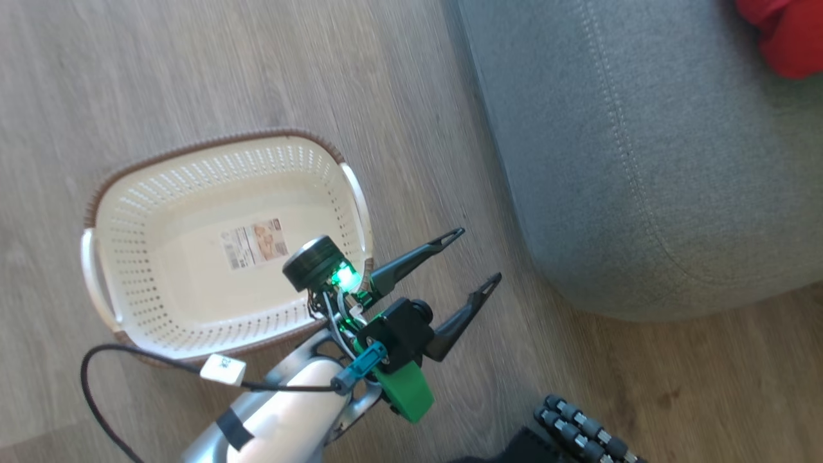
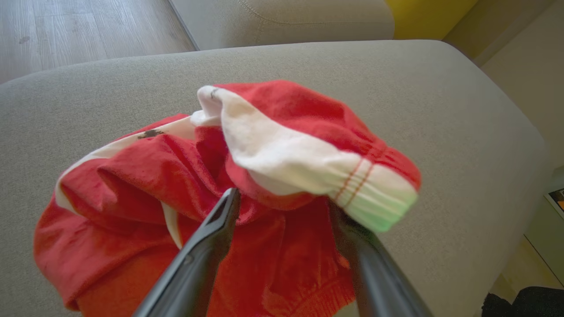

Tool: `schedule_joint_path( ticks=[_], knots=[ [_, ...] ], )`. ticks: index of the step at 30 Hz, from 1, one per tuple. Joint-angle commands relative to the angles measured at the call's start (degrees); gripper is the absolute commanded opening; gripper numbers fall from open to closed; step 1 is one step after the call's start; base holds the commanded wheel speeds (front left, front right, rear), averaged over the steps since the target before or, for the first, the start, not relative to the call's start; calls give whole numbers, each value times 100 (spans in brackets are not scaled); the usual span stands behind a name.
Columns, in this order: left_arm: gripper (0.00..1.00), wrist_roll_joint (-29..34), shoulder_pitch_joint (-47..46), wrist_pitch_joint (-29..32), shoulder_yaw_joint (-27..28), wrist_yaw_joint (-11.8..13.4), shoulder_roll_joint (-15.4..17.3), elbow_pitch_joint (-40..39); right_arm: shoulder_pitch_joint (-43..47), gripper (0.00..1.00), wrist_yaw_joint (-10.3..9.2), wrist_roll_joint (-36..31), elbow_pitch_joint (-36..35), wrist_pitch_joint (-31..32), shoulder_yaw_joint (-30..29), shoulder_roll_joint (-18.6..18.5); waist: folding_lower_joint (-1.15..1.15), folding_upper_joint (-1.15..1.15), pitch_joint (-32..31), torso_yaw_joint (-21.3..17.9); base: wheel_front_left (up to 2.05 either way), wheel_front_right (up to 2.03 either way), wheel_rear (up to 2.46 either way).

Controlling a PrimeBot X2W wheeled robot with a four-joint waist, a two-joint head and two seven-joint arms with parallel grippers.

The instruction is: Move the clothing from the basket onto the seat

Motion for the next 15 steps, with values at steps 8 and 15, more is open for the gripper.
schedule_joint_path(
  ticks=[8, 15],
  knots=[
    [100, -108, 370, -28, 570, -99, -415, -21, 218, 100, -2, 580, -760, 523, 922, -478, 0, 0, -811, 190, 0, 0, 0],
    [100, -60, 593, -28, 855, -166, -581, -17, 530, 100, -2, 1245, -1746, 781, 1568, -715, 0, 0, -1246, 294, 0, 0, 0]
  ],
)
